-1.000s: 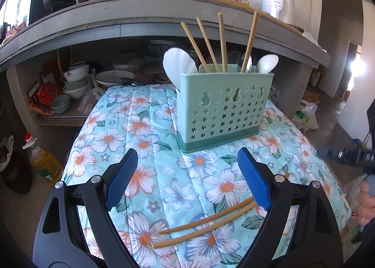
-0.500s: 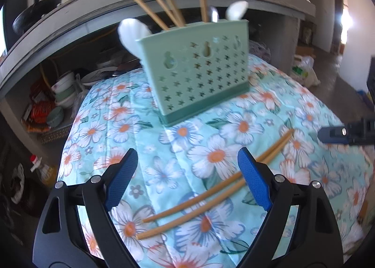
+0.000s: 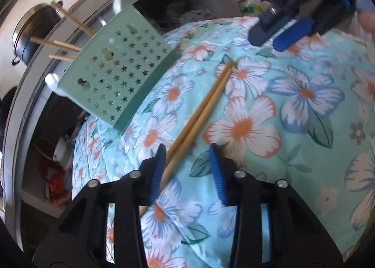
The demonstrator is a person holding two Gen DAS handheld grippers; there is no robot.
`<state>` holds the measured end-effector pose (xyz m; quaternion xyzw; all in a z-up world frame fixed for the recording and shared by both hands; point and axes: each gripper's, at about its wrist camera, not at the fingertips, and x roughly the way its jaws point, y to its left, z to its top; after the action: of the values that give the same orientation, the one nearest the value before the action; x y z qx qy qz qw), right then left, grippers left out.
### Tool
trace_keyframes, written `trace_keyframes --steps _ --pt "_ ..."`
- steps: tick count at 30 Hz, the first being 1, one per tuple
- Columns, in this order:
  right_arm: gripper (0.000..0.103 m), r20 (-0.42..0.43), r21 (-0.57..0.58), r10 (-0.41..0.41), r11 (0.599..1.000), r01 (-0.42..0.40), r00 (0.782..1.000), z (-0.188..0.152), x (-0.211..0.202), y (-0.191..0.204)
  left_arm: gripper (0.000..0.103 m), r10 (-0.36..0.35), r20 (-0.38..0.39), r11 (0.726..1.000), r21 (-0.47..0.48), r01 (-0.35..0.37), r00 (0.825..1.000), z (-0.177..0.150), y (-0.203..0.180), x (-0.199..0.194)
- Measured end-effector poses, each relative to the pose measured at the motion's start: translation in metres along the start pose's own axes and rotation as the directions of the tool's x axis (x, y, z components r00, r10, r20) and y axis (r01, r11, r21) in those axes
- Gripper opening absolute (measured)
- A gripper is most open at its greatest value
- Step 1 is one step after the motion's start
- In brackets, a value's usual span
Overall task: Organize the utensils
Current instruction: 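Reach the left gripper to the remaining chopsticks and close on one, then lift the chopstick upright with the left gripper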
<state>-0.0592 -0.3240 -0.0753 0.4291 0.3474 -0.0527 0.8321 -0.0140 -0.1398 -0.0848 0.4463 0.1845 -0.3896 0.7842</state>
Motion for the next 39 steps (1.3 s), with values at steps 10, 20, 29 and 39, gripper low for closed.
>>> trace_keyframes --steps 10,20,29,39 --pt "0.046 0.001 -0.006 0.015 1.0 -0.015 1.0 -0.001 -0.002 0.002 0.011 0.051 -0.01 0.996 0.07 -0.05 0.999 0.007 -0.01 0.008" --pt "0.046 0.014 -0.011 0.013 1.0 -0.013 1.0 0.0 -0.009 0.002 0.006 -0.097 -0.072 0.995 -0.039 0.095 0.993 0.002 -0.001 -0.018" --pt "0.046 0.005 -0.01 0.005 1.0 -0.005 1.0 -0.002 -0.007 0.003 0.011 -0.271 -0.117 0.936 -0.265 0.233 0.955 0.001 0.027 -0.009" --pt "0.053 -0.05 -0.009 -0.033 0.999 0.033 0.998 -0.003 0.01 0.009 0.014 -0.266 -0.124 0.935 -0.274 0.224 0.956 0.003 0.025 -0.005"
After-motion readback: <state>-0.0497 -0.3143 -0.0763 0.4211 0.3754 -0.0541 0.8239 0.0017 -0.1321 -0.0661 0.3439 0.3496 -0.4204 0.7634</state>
